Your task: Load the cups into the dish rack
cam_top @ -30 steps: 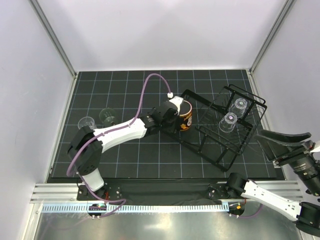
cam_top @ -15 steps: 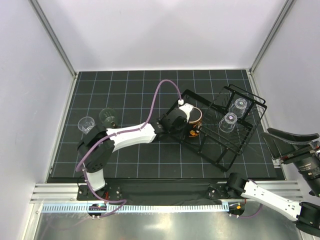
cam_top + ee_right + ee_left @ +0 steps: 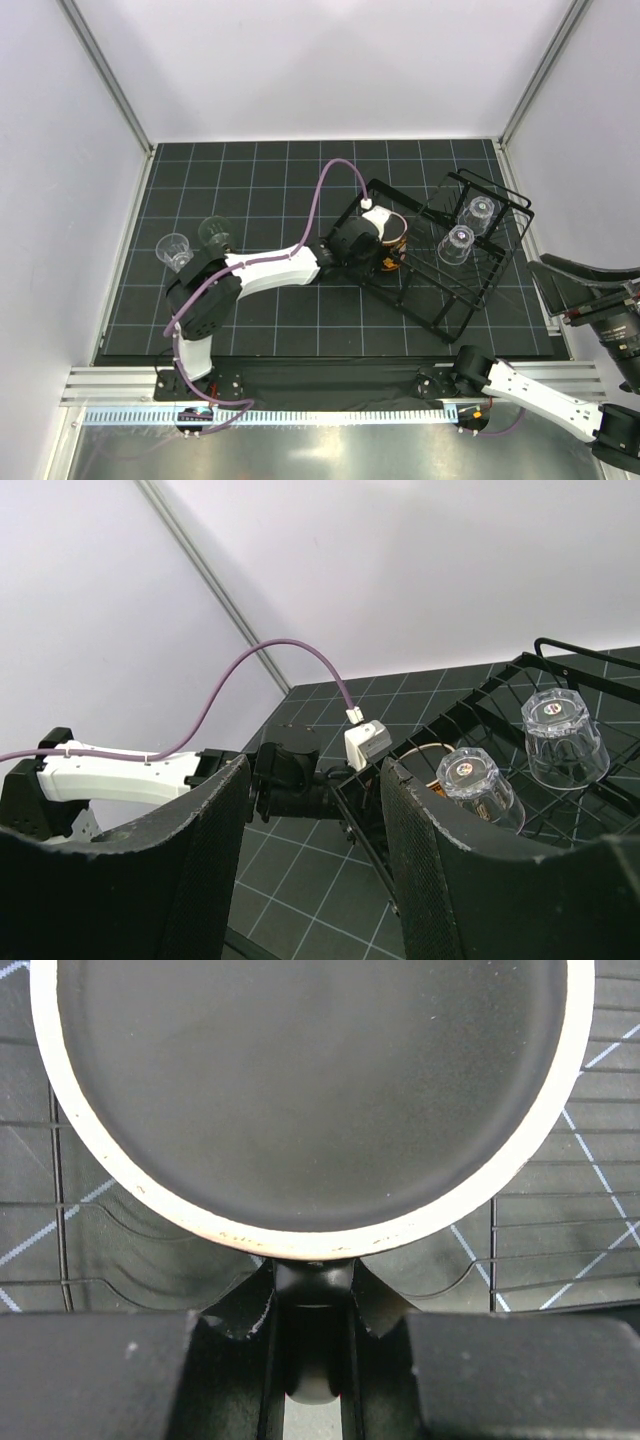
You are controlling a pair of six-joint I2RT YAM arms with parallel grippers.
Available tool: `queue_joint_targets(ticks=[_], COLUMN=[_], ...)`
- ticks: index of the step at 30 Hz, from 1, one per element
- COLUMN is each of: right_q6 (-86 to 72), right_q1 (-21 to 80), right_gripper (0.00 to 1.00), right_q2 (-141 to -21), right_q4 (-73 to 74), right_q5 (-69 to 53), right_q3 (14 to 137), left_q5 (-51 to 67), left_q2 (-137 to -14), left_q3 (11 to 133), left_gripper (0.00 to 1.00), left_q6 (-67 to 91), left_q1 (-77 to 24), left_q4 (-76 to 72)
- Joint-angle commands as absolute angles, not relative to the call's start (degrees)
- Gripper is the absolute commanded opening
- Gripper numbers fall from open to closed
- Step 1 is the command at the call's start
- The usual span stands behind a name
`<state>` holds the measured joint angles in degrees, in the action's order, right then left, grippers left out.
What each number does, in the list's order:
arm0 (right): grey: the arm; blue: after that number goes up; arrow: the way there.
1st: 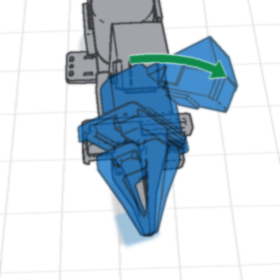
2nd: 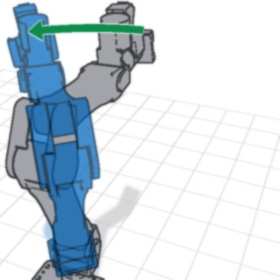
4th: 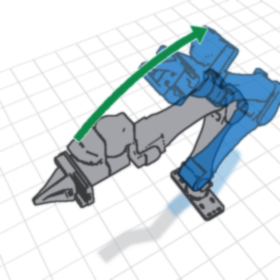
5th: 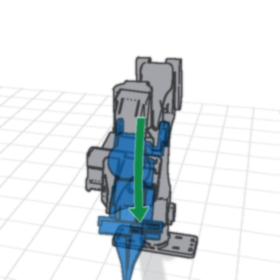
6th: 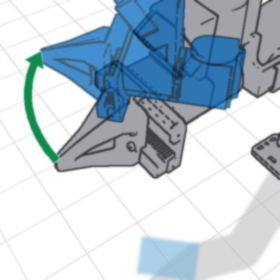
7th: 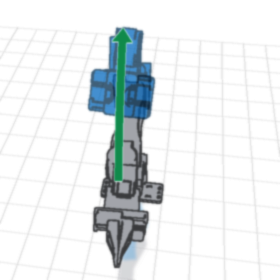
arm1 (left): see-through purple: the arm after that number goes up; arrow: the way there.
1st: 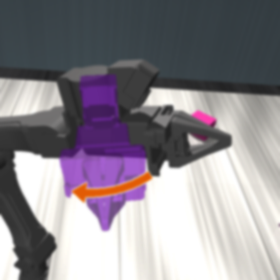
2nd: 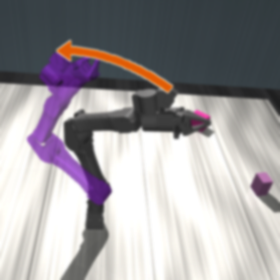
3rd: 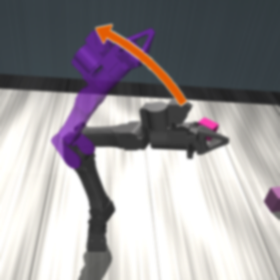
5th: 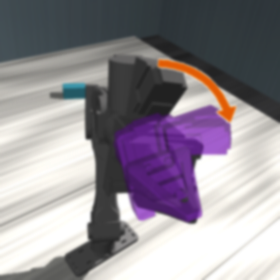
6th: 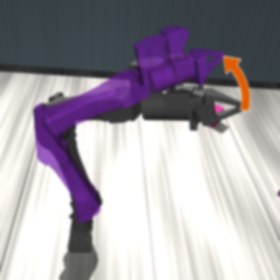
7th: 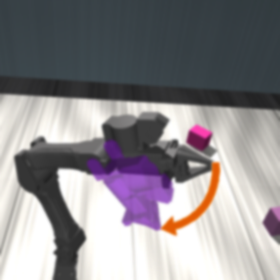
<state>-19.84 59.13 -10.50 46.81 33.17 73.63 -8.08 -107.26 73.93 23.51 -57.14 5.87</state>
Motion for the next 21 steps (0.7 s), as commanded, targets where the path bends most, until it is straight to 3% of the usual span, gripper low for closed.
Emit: queue_joint_targets(ticks=[1, 10, 14, 21], right_q6=[-19.6, -19.8, -19.8, -19.7], right_q1=[59.4, 59.4, 59.3, 59.4], right_gripper=[0.57, 0.57, 0.57, 0.57], right_q2=[-10.5, -10.5, -10.5, -10.4], right_q4=[45.8, 45.9, 46.1, 46.1], right_q5=[34.6, 35.2, 35.2, 35.5], right_q3=[74.2, 74.3, 74.4, 74.4], left_q5=[-10.0, -9.4, -9.8, -10.1], left_q2=[-106.2, -108.5, -108.5, -108.8], left_q3=[78.7, 79.6, 79.5, 79.7], left_gripper=[0.00, 0.00, 0.09, 0.13], left_q6=[22.3, 23.8, 24.2, 24.2], left_q1=[-57.3, -57.3, -57.3, -57.1], left_q4=[-4.7, -4.6, -4.4, -3.1])
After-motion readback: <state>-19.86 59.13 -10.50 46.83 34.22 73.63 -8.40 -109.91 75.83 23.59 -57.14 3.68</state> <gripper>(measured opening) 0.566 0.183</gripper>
